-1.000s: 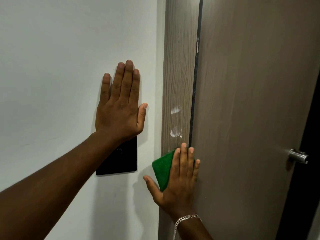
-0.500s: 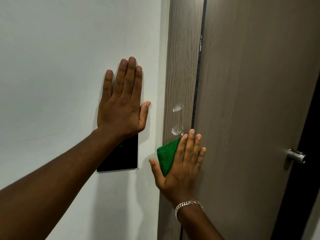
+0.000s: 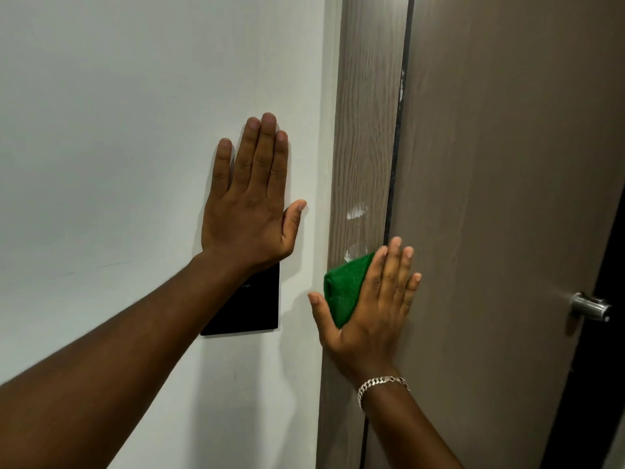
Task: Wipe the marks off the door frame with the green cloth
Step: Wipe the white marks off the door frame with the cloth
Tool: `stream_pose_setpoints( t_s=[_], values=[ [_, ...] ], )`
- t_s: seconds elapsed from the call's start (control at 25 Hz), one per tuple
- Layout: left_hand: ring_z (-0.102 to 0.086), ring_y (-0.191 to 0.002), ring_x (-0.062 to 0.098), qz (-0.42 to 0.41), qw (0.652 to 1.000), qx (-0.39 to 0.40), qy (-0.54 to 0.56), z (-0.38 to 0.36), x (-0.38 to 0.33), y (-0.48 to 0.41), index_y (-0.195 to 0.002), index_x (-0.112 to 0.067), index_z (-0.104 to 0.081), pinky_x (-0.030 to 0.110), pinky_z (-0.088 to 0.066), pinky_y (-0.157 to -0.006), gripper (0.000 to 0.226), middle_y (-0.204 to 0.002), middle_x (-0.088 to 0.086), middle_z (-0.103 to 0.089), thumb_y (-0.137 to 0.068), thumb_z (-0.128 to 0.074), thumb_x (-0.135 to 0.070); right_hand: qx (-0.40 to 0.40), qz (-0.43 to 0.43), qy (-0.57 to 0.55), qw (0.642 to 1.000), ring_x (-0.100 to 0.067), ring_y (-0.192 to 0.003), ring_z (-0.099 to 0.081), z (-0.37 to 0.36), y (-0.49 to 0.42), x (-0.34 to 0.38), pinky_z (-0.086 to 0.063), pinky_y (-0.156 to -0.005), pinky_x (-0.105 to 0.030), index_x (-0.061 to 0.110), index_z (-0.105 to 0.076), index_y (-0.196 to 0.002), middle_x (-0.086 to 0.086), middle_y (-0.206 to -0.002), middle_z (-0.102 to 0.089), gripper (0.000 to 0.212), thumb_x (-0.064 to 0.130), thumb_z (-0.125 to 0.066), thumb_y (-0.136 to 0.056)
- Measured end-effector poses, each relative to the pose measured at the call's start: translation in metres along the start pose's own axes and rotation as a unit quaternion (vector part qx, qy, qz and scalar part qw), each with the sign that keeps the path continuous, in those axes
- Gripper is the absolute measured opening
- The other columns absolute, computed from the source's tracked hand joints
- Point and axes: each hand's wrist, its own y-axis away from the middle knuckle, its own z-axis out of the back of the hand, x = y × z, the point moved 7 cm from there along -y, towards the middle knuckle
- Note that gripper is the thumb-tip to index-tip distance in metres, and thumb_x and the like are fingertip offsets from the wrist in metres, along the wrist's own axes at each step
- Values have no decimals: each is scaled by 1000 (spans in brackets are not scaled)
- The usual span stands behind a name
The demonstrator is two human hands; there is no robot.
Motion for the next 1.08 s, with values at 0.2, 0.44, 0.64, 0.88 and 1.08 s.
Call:
stream_pose_setpoints(
  t_s=[0.2,0.44,0.64,0.88,1.08],
  values=[
    [-2,-153,33,3,1000,2,0,1,0,1,-154,-3,-2,53,-7,-124,82,-164,20,-3,-93,-27,-51,25,114,10,993,-30,-154,-1,-3,1,6,0,-126,-50,1,-13,-152,-14,-163,-9,101,72,-40,-87],
    [-2,-153,33,2,1000,6,2,2,-1,-2,-154,-3,-3,52,-8,-124,82,-164,19,-4,-93,-26,-52,14,96,23,995,-31,-154,-2,2,-14,10,2,-125,-50,2,-12,-153,-15,-164,-9,99,72,-37,-88],
    [-1,-153,32,1,1000,6,2,0,-1,-1,-154,-4,-2,52,-8,-124,82,-165,18,-2,-93,-24,-52,-12,28,10,999,-31,-154,-6,3,-29,12,0,-126,-47,2,-15,-154,-16,-164,-12,96,71,-33,-89],
    [0,-153,32,4,1000,10,4,2,-1,-1,-155,-5,0,52,-9,-124,82,-165,17,-1,-92,-21,-54,-1,67,4,998,-30,-155,-4,7,-44,10,-1,-127,-45,3,-12,-154,-15,-165,-9,96,69,-37,-90],
    [-1,-153,31,5,1000,9,6,1,1,0,-155,-4,-2,52,-8,-124,81,-165,17,-1,-93,-23,-53,5,110,20,994,-31,-155,-5,4,-47,19,-3,-127,-49,3,-13,-154,-16,-165,-9,96,70,-37,-89]
  ],
)
